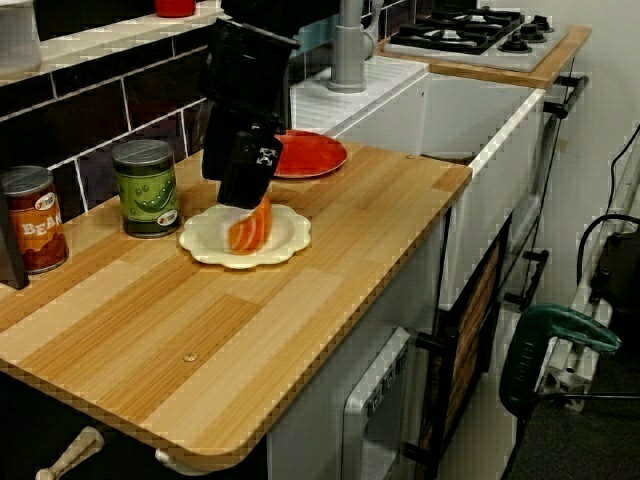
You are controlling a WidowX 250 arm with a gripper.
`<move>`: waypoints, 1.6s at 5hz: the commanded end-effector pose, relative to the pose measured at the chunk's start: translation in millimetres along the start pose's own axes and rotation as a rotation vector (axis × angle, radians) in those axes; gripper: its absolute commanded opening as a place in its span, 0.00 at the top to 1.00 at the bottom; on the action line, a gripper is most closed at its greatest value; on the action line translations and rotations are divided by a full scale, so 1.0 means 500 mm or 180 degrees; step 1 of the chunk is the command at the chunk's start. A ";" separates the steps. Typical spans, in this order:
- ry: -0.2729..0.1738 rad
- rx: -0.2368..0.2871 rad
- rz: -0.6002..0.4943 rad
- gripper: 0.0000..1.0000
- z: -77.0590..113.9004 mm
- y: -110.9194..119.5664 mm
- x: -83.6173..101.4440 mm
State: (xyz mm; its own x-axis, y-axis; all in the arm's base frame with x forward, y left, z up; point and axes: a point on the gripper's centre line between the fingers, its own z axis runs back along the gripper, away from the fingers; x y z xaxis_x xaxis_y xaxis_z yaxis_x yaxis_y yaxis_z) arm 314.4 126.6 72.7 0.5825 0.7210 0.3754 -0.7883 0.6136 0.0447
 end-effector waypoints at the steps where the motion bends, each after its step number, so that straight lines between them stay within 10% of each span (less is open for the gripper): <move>1: -0.0240 -0.0083 -0.0183 0.00 0.033 0.013 0.063; 5: -0.0473 -0.0167 -0.0667 0.00 0.033 0.014 0.080; 8: -0.0277 -0.0229 -0.0904 0.00 0.055 -0.049 0.045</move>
State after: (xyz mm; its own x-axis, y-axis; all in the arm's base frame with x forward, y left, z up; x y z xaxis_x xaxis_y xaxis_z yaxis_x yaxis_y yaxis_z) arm 334.1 111.9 74.7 0.7826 0.4987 0.3727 -0.5728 0.8113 0.1171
